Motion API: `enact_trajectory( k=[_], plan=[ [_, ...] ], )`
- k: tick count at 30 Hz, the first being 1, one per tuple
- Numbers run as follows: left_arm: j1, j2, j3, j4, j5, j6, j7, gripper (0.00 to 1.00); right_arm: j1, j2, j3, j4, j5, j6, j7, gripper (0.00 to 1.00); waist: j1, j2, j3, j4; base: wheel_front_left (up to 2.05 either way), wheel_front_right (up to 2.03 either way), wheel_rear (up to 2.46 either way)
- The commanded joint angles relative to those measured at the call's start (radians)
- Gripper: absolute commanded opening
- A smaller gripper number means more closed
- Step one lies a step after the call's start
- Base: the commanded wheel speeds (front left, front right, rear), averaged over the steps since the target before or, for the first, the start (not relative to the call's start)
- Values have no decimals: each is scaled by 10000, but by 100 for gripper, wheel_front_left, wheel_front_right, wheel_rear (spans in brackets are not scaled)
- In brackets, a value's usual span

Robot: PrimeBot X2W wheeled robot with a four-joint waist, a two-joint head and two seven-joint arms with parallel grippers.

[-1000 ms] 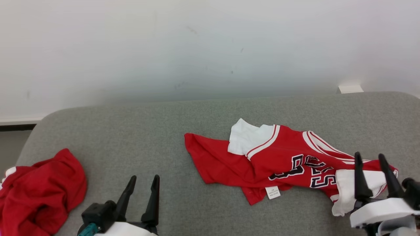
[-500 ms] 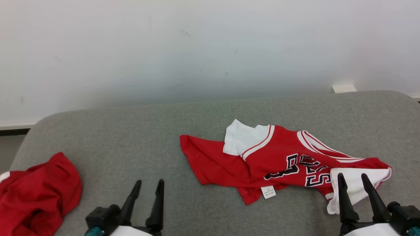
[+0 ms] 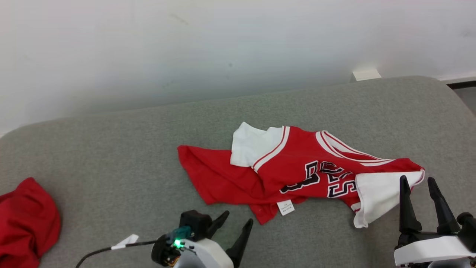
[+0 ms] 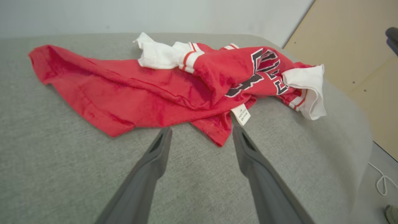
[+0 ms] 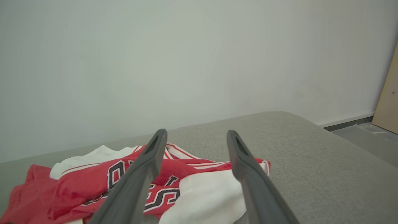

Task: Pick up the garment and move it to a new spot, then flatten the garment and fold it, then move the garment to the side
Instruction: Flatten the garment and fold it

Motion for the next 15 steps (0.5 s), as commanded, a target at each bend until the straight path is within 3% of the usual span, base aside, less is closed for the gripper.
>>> enact_trajectory(
  k=[1,15],
  plan=[
    [-174,59,-156,146,-187,-9,182,100,-134,-22,-48,-41,-61,-20,12,100,0,-1,297,-368,0,0,0],
    [-1441,178,-566,2206,-825,62,416,100,-400,184,10,-166,169,-20,10,100,0,-1,1036,-1720,0,0,0]
  ],
)
